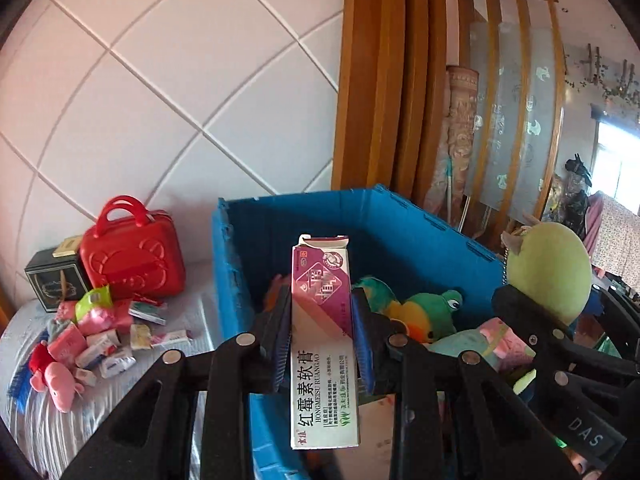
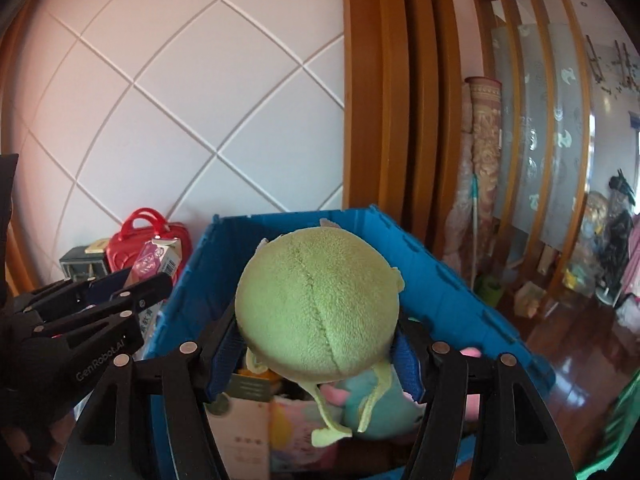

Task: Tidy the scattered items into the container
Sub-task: 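Carry the ointment box and green ball plush into the blue crate and release, then withdraw both tools from the crate and pull back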

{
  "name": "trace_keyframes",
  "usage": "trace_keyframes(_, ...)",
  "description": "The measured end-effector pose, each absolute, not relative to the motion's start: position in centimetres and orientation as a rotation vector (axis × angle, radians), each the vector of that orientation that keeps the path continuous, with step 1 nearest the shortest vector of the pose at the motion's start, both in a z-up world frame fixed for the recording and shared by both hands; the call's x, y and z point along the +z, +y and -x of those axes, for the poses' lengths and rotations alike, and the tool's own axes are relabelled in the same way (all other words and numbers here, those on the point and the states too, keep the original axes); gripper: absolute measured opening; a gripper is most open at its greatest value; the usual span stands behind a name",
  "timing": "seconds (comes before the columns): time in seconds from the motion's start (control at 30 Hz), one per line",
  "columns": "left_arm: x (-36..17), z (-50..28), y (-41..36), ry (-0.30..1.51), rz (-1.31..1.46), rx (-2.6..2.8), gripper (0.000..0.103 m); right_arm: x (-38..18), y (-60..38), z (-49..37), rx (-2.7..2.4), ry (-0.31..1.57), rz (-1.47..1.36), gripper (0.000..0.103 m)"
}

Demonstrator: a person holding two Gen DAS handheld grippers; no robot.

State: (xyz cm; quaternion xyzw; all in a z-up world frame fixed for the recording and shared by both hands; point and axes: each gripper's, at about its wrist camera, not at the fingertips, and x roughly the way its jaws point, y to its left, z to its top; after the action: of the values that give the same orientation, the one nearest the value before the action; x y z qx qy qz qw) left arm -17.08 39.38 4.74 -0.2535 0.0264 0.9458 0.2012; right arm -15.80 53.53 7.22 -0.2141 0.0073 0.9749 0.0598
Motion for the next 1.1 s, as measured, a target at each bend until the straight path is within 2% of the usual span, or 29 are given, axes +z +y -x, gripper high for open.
trace_keyframes(0.17, 0.8, 18.1, 44.5, 0.189, 0.964, 2.581, 0.028, 4.3, 58.6, 17.4, 2.946, 0.067, 0.762, 0.065)
trace_keyframes(0.37, -0.6, 17.9, 45.7, 0.248, 1.042, 2.613, 0.030, 1.2, 60.8, 18.8, 2.954, 0.095, 0.877, 0.065)
trace_keyframes(0.57, 0.0, 16.9, 44.5, 0.223, 0.994, 2.683, 0.076, 0.1, 60.7, 19.6, 2.969, 0.085, 0.921, 0.066)
trace_keyframes(0.6, 0.3, 16.6, 44.1, 0.213, 0.981, 2.693, 0.078, 0.1, 60.5, 19.7, 2.969, 0.083, 0.922, 0.066)
trace_keyframes(0.7, 1.1, 15.8, 43.0, 0.203, 0.939, 2.723, 0.078, 0.2, 60.1, 19.7, 2.966, 0.069, 0.912, 0.071)
trace_keyframes(0.77, 1.7, 15.2, 42.2, 0.189, 0.921, 2.738, 0.079, 0.3, 59.9, 19.7, 2.963, 0.068, 0.903, 0.084)
trace_keyframes(0.8, 2.0, 14.9, 41.8, 0.181, 0.912, 2.745, 0.079, 0.5, 59.8, 19.6, 2.960, 0.070, 0.896, 0.098)
trace_keyframes(0.83, 2.3, 14.6, 41.3, 0.171, 0.903, 2.753, 0.079, 0.6, 59.7, 19.4, 2.952, 0.072, 0.883, 0.102)
trace_keyframes(1.1, 4.2, 10.1, 36.2, 0.126, 0.821, 2.807, 0.081, 4.0, 57.5, 13.9, 2.945, 0.096, 0.737, 0.103)
